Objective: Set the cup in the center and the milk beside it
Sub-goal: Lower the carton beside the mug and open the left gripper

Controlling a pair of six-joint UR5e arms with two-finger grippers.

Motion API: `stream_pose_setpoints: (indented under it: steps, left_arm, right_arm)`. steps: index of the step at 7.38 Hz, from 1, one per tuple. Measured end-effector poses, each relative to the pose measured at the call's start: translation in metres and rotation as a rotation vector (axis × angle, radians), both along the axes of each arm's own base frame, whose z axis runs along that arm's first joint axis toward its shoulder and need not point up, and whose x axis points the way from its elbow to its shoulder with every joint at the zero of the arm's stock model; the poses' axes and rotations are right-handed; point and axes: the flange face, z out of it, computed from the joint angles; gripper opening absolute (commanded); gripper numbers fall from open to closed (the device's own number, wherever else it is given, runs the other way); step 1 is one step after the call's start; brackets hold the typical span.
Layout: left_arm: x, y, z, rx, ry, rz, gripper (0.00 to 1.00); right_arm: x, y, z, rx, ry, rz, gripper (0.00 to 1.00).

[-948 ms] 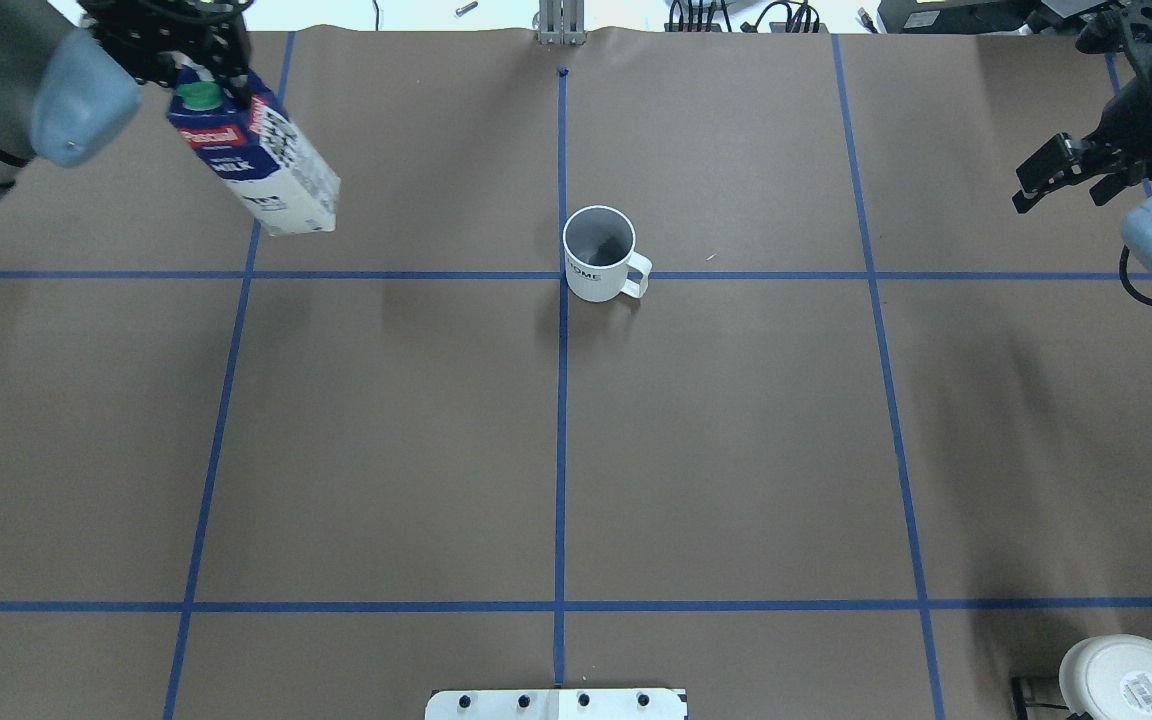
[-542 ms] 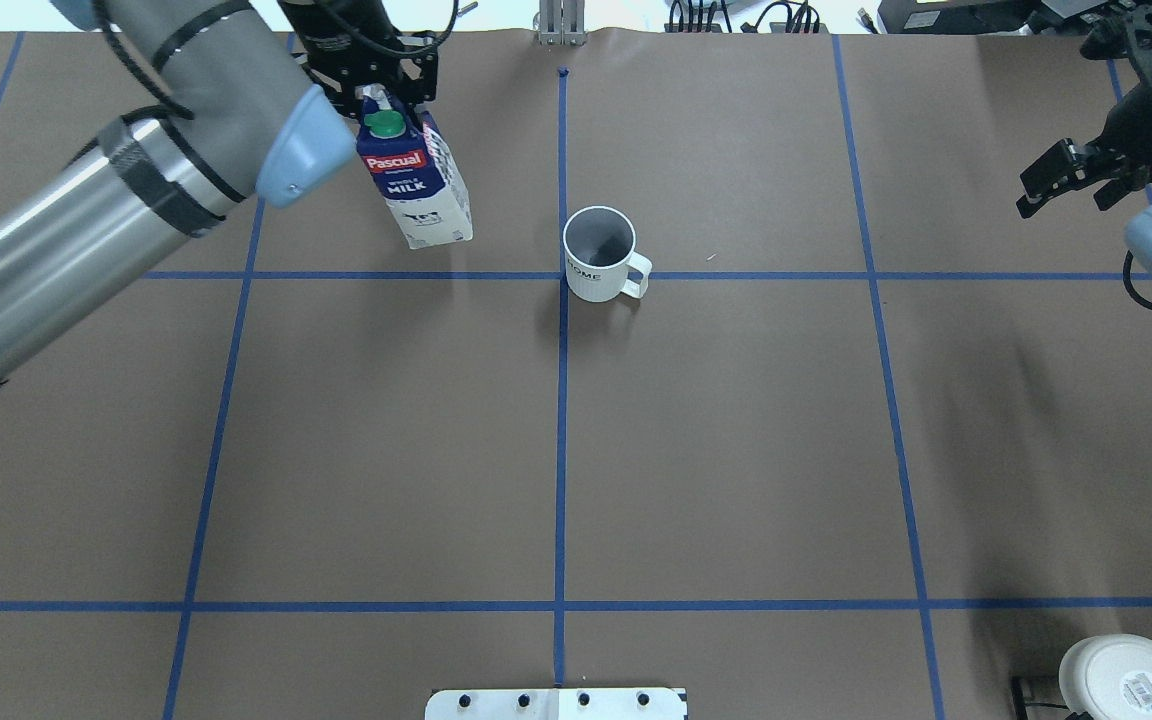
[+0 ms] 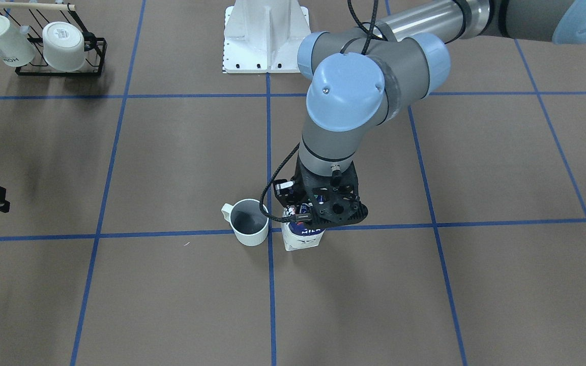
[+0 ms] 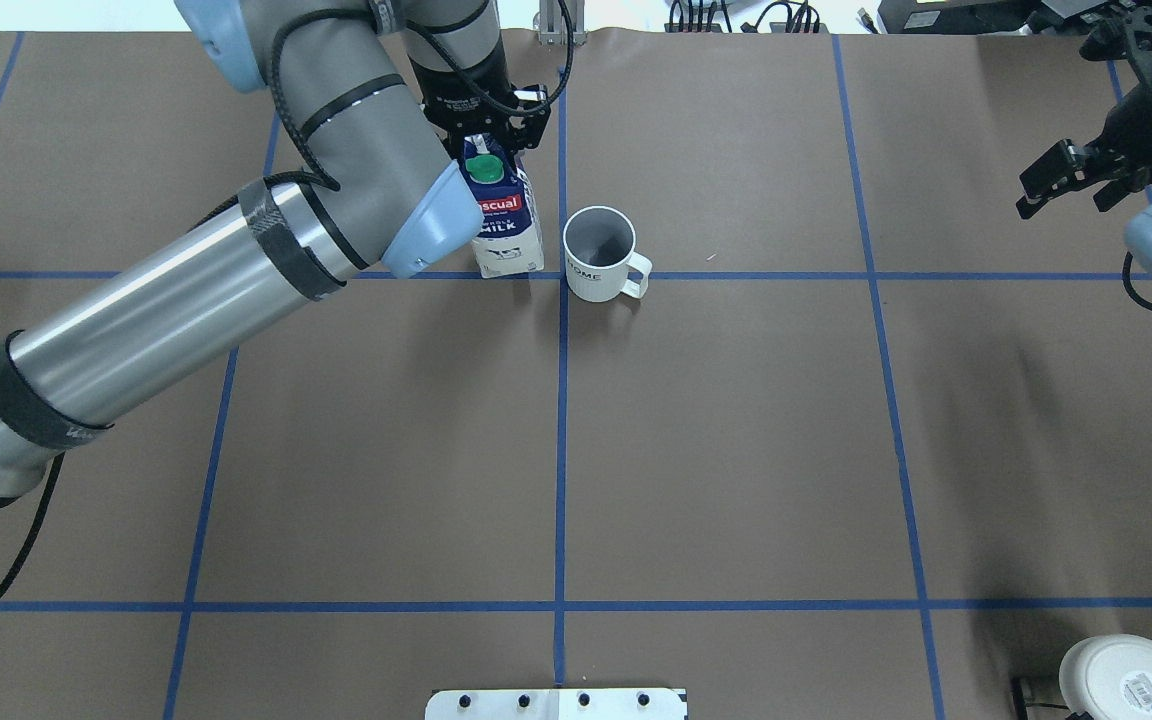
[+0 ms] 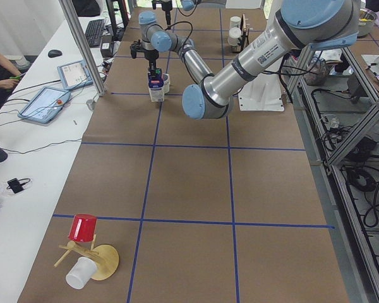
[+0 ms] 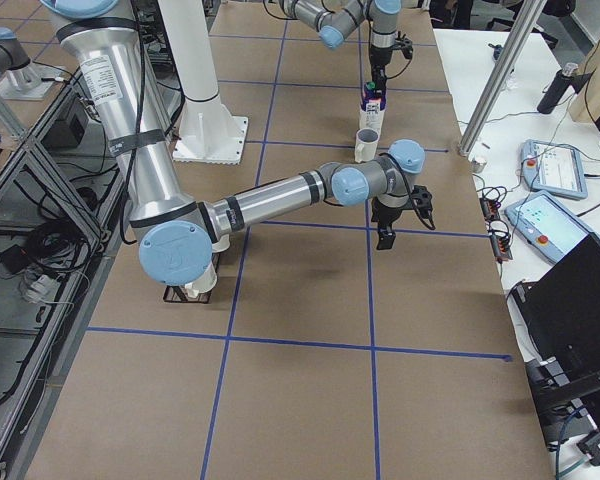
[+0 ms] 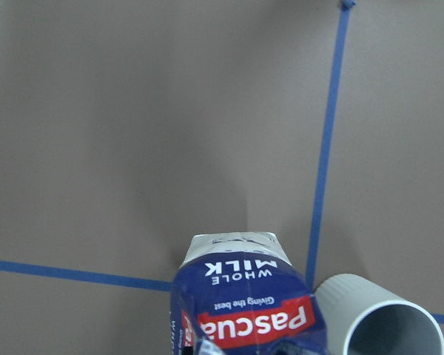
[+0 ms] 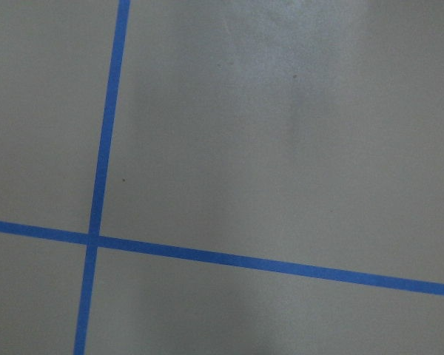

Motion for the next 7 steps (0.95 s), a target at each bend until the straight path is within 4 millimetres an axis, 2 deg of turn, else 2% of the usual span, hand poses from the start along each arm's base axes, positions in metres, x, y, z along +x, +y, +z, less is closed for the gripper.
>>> stream_pose_setpoints:
  steps: [2,3,4,5,7]
  left_arm:
    - [0.016,0.011,-0.002,0.005,-0.007,0.002,0.00]
    - [0.018,0.013,-0.002,0.005,-0.004,-0.001,0.31]
    - [0.020,0.014,-0.002,0.005,-0.003,0.000,0.92]
    - [0.024,0.017,0.000,0.010,-0.003,0.003,0.98]
    - [0.027,0.019,-0.001,0.058,-0.005,-0.011,0.98]
  right_arm:
    - [0.000,0.000,0.000,-0.002,-0.001,0.000,1.00]
    - [0.000,0.000,0.000,-0.002,-0.001,0.000,1.00]
    - [-0.001,-0.001,-0.001,-0.002,-0.002,0.000,1.00]
    - [-0.001,-0.001,-0.002,-0.002,-0.007,-0.002,1.00]
    - [-0.001,-0.001,-0.004,0.000,-0.018,-0.008,1.00]
